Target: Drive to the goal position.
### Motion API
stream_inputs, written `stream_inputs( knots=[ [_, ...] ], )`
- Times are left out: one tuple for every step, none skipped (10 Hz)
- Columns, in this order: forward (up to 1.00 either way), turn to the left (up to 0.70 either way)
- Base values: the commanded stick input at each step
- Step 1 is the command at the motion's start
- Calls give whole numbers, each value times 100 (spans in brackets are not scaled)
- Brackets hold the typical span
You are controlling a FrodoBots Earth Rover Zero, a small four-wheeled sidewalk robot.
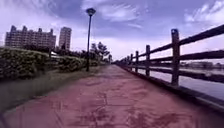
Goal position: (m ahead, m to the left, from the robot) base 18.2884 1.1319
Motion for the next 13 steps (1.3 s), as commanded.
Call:
stream_inputs(
  knots=[
    [100,0],
    [100,0],
    [100,0],
    [100,0],
    [100,0],
    [100,-1],
    [100,-10],
    [100,-21],
    [100,-10],
    [100,0],
    [100,0],
    [100,0],
    [100,0]
  ],
)
